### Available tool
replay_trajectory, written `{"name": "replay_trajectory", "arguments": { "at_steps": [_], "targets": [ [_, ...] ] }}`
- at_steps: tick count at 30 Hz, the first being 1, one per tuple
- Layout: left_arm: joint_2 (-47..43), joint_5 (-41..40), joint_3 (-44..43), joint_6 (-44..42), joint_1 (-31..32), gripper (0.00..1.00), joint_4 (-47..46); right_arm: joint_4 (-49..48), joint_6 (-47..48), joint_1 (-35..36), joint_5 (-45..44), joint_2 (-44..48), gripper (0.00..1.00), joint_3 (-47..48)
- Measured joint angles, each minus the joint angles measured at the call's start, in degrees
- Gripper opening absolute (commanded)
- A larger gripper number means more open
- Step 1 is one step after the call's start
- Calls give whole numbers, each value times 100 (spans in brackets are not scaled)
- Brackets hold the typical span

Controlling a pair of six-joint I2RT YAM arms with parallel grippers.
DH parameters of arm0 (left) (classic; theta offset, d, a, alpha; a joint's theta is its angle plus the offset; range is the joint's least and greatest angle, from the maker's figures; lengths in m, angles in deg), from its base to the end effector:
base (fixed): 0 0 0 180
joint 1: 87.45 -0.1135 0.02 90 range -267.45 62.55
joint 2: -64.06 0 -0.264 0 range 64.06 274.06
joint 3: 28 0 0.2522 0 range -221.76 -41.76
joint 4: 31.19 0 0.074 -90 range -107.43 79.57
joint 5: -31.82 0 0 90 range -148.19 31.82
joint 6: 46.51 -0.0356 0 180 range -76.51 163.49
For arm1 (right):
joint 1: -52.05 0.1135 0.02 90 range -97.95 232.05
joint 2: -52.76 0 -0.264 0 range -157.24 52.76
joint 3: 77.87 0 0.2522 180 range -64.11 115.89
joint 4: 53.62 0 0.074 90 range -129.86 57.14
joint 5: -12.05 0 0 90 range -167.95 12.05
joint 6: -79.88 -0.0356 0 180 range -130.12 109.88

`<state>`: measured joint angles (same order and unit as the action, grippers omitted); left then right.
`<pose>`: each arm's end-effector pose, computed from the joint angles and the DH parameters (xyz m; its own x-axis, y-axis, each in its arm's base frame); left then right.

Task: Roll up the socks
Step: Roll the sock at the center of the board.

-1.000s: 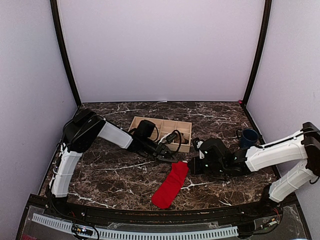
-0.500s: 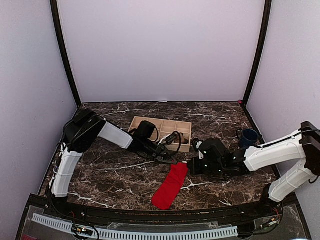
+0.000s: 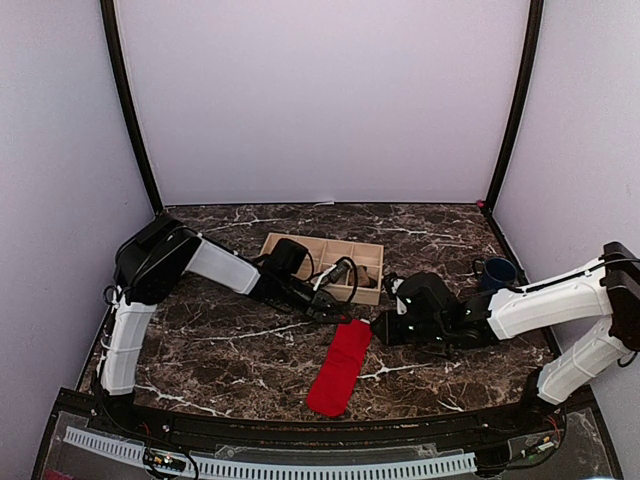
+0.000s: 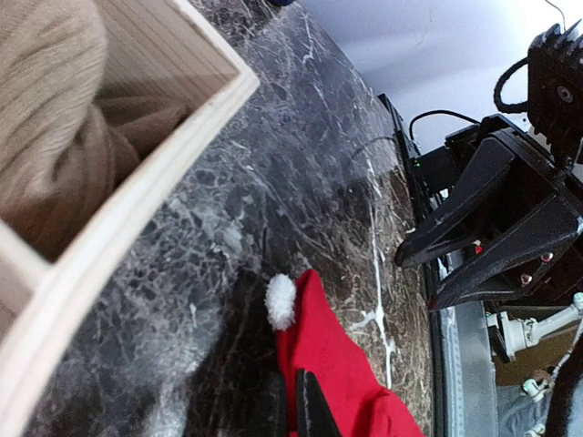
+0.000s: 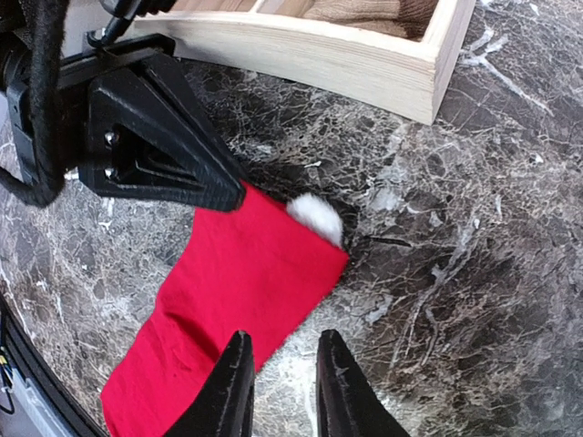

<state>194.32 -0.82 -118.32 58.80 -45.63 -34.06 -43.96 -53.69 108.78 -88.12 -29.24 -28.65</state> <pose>0.3216 -0.3280 0.0969 -0.6605 0.3998 -0.6356 0.7112 0.0617 -0.7003 0.1565 0.2271 0.1648 -0.7862 0.0385 -0.6168 -0.2893 0.8590 0.4223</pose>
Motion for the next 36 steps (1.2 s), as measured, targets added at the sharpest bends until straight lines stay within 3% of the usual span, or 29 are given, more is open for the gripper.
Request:
{"name": "replay_trajectory", "arguments": {
  "at_steps": [11, 21, 36],
  "targets": [
    [-745, -903, 960, -481, 20, 0, -876, 118, -136, -70, -31, 201, 27, 2],
    [-1681, -1871, 1908, -1443, 516, 0, -1731, 101, -507, -748, 444, 264, 27, 90],
    [-1759, -2920, 2918, -2330, 1027, 0, -2614, -358, -785, -1078, 1554, -63, 28, 278]
  ]
}}
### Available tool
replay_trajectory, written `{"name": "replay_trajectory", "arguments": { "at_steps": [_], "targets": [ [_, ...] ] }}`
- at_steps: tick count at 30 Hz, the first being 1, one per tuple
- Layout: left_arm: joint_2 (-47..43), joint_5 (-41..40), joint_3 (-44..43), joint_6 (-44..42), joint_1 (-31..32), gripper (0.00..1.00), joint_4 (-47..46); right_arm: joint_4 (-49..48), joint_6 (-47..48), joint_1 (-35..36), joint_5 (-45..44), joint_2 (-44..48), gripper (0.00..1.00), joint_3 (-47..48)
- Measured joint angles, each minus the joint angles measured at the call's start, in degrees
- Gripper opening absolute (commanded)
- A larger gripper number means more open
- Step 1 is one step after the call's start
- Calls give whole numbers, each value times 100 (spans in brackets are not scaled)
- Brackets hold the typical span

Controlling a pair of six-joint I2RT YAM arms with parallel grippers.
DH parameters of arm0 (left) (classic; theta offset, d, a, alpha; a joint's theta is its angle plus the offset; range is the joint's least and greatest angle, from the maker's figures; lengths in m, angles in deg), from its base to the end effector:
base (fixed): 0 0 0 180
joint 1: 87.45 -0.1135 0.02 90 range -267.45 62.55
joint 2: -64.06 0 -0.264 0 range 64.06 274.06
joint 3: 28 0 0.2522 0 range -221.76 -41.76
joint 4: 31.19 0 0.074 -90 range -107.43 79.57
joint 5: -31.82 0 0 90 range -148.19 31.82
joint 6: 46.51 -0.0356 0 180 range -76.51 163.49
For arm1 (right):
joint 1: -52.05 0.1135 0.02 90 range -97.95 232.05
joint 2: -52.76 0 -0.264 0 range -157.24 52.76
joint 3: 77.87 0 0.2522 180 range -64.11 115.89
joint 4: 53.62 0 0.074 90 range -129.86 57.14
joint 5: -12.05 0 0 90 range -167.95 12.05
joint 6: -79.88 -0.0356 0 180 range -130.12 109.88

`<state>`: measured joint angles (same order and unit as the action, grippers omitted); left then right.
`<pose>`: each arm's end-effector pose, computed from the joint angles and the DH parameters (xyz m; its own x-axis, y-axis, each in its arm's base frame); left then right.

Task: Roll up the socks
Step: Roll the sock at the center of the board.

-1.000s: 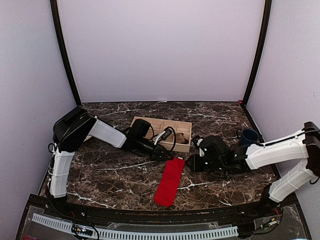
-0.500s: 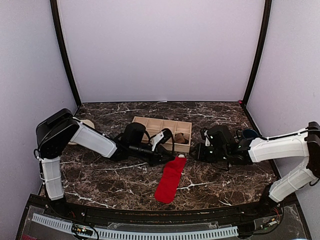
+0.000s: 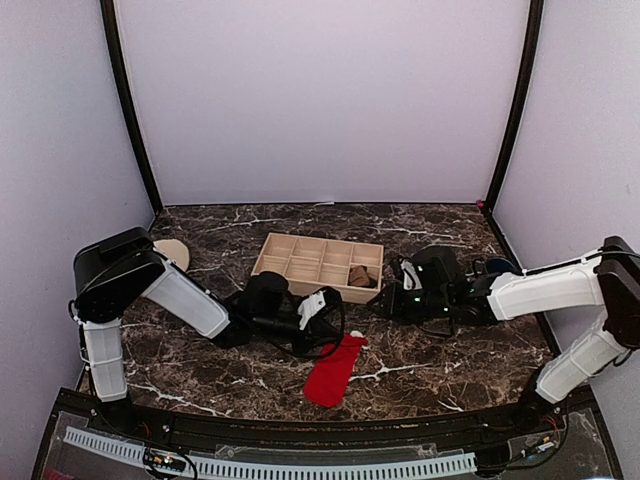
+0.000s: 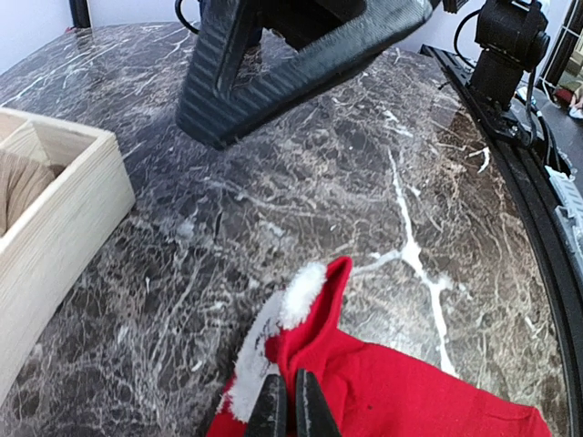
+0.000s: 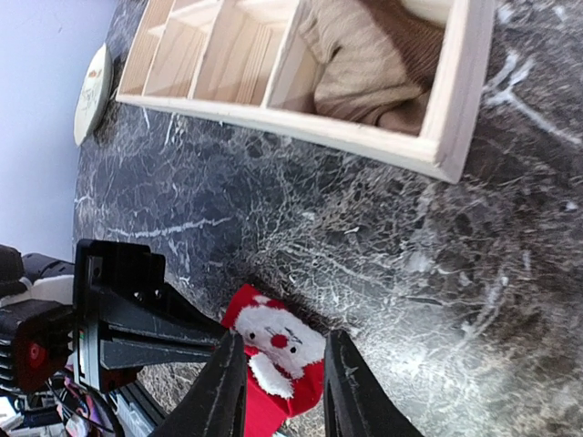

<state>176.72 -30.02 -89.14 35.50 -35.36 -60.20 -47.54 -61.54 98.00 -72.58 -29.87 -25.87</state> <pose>0.2178 -0.3070 0.1193 -0.0990 0.3266 -0.9400 0.9868 0.1538 -0.0505 0.1999 0.2114 0.1814 -0.8594 0.2311 -0.4562 -0.1539 0.7339 0.6616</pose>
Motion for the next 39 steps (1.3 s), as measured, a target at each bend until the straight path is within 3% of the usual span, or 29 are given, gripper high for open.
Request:
{"name": "replay_trajectory", "arguments": {
  "at_steps": [13, 23, 39],
  "targets": [
    [-28, -166, 219, -177, -2, 0, -221, -590, 264, 0, 837, -728, 30, -131],
    [-50, -164, 424, -201, 0, 0, -256, -872, 584, -4, 999, -1388, 39, -79],
    [-127, -166, 531, -297, -2, 0, -267, -1515, 846, -22, 1617, -1989, 40, 225]
  ]
}}
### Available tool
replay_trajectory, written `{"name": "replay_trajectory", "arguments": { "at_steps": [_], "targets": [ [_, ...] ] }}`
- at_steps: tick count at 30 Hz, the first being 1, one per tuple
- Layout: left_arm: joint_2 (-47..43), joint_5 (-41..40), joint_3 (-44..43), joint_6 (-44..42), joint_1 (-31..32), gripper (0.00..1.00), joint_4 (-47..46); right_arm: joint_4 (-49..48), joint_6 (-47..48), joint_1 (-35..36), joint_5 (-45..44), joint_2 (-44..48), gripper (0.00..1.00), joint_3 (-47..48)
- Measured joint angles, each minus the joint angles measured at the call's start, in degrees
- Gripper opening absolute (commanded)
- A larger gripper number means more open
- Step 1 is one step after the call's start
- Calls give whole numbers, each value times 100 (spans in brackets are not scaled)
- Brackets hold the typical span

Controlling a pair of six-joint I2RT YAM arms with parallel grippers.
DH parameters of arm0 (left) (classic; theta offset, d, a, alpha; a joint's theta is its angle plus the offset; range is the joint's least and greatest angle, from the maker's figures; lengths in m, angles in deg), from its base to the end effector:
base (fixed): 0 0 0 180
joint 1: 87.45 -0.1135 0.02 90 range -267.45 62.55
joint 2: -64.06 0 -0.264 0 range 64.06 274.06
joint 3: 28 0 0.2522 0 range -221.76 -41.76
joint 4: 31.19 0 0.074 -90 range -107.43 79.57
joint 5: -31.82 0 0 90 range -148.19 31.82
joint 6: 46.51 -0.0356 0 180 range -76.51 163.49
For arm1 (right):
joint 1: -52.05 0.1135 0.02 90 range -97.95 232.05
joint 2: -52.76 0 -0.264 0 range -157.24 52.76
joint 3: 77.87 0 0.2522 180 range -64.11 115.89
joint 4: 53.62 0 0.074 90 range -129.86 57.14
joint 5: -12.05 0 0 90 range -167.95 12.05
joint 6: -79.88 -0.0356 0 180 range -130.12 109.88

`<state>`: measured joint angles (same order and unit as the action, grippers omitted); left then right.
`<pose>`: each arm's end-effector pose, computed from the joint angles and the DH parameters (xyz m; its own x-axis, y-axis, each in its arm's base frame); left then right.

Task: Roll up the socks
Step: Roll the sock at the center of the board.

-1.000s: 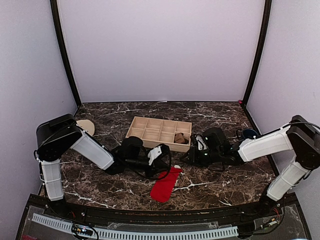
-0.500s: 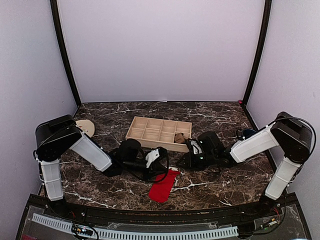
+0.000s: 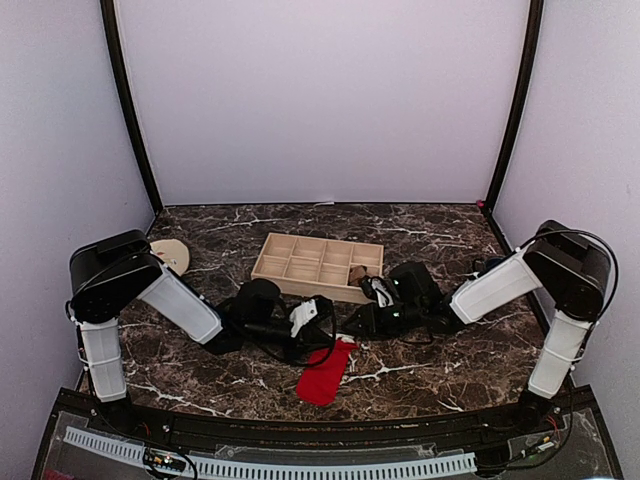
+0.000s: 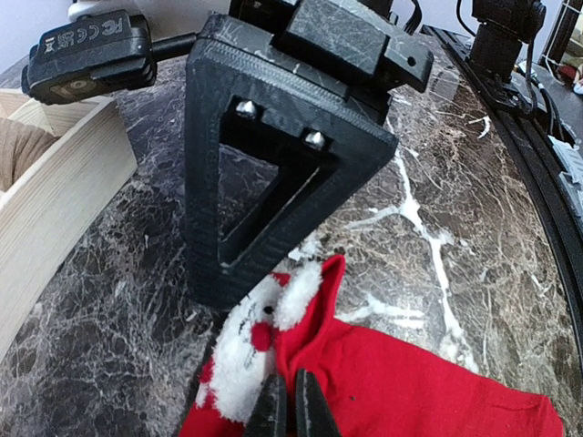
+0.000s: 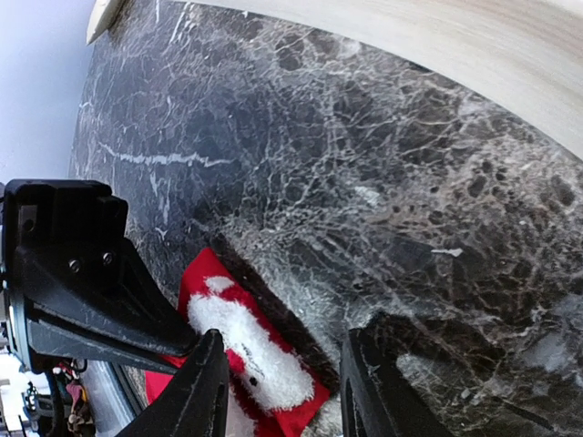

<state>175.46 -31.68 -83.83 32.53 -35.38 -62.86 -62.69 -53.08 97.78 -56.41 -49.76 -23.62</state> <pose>0.2061 -0.2903 0.1084 -0.0626 0.3571 -0.9319 0.9865 0.1634 -0.0037 0.2197 0.2441 0.1153 -0.9121 -0.0276 -0.4090 -0.3321 0.6345 0.6979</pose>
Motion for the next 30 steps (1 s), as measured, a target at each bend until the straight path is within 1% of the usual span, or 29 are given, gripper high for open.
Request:
{"name": "replay_trajectory", "arguments": {
  "at_steps": [8, 16, 21, 24, 30],
  "targets": [
    [0, 2, 116, 7, -79, 0, -85, -155, 267, 39, 286, -101, 40, -20],
    [0, 2, 227, 79, -247, 0, -289, 155, 688, 186, 319, -295, 38, 354],
    [0, 11, 284, 133, -321, 0, -413, 328, 852, 192, 393, -308, 35, 428],
    [2, 33, 313, 157, -356, 0, -470, 527, 975, 199, 463, -341, 31, 544],
    [2, 48, 323, 184, -415, 0, -533, 920, 1147, 232, 616, -479, 30, 850]
  ]
}}
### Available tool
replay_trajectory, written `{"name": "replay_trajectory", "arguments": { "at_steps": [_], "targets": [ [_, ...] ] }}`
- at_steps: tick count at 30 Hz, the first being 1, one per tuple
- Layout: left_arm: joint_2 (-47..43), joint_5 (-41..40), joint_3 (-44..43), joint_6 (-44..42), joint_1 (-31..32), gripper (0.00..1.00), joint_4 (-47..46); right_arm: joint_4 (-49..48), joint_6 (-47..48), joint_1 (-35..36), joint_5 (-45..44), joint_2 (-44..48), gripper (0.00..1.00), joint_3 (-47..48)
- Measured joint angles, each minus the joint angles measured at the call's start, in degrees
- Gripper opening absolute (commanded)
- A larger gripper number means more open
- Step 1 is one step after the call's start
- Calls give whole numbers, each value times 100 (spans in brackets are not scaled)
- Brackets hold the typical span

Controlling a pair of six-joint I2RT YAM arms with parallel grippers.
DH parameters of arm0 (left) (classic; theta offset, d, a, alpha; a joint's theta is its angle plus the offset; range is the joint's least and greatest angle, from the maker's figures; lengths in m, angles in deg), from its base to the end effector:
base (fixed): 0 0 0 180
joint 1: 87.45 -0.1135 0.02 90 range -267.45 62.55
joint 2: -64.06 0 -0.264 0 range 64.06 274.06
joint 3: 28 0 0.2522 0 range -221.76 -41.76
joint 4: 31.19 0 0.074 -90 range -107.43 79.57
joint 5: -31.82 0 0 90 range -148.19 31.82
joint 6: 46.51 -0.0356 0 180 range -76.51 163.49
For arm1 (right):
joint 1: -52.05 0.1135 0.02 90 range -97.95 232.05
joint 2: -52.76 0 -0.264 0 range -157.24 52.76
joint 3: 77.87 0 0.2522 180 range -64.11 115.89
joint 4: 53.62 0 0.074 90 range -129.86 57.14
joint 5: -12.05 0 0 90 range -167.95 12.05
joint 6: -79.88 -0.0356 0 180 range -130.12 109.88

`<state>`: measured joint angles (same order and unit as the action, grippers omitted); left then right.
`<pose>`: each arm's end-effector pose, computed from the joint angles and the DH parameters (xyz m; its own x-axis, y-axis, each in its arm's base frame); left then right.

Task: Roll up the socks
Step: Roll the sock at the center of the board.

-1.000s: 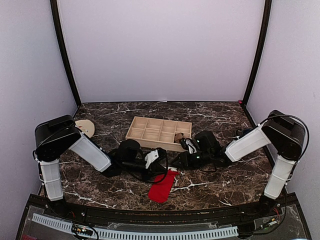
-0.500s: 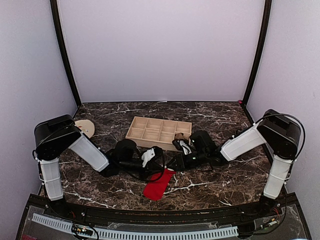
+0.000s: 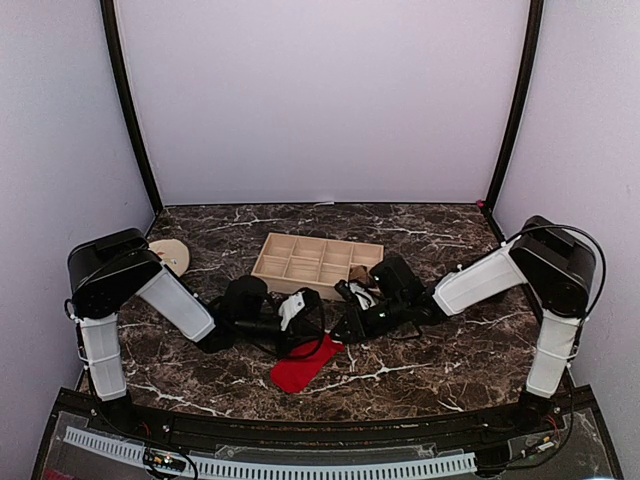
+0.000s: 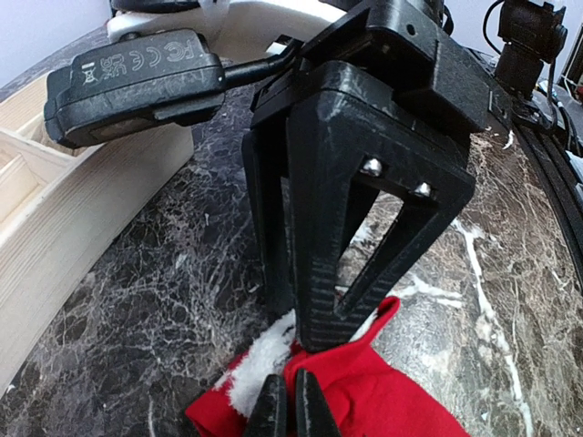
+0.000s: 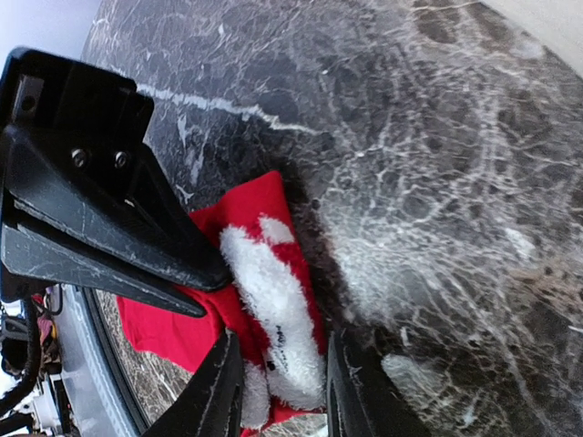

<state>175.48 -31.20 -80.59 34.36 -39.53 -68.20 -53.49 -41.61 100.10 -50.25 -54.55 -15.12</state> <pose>0.2193 -0.2670 0.1042 -0.0962 0.3175 -0.9434 0.9713 0.2372 -0.0192 0.2238 0.2738 0.1144 -0.8602 -0.2652 -0.4355 -0.5043 0.5683 0.6501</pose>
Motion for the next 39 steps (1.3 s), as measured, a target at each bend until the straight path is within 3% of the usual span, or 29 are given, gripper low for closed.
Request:
{"name": "replay_trajectory", "arguments": {
  "at_steps": [8, 14, 26, 29, 31, 39],
  "targets": [
    [13, 0, 37, 44, -92, 0, -20, 535, 238, 175, 42, -280, 22, 553],
    [70, -9, 44, 133, -149, 0, -72, 1012, 317, 278, -188, -428, 0, 901],
    [7, -457, 267, 756, -210, 14, -284, 1241, 225, 356, -442, -455, 0, 1060],
    [-170, -717, 334, 975, -258, 28, -273, 1320, 221, 382, -564, -442, 0, 1113],
    [-297, -872, 350, 1102, -297, 32, -278, 1401, 223, 413, -706, -411, 0, 1134],
    [-833, -1241, 350, 1639, -356, 33, -190, 1845, 240, 645, -1541, -243, 0, 1222]
  ]
}}
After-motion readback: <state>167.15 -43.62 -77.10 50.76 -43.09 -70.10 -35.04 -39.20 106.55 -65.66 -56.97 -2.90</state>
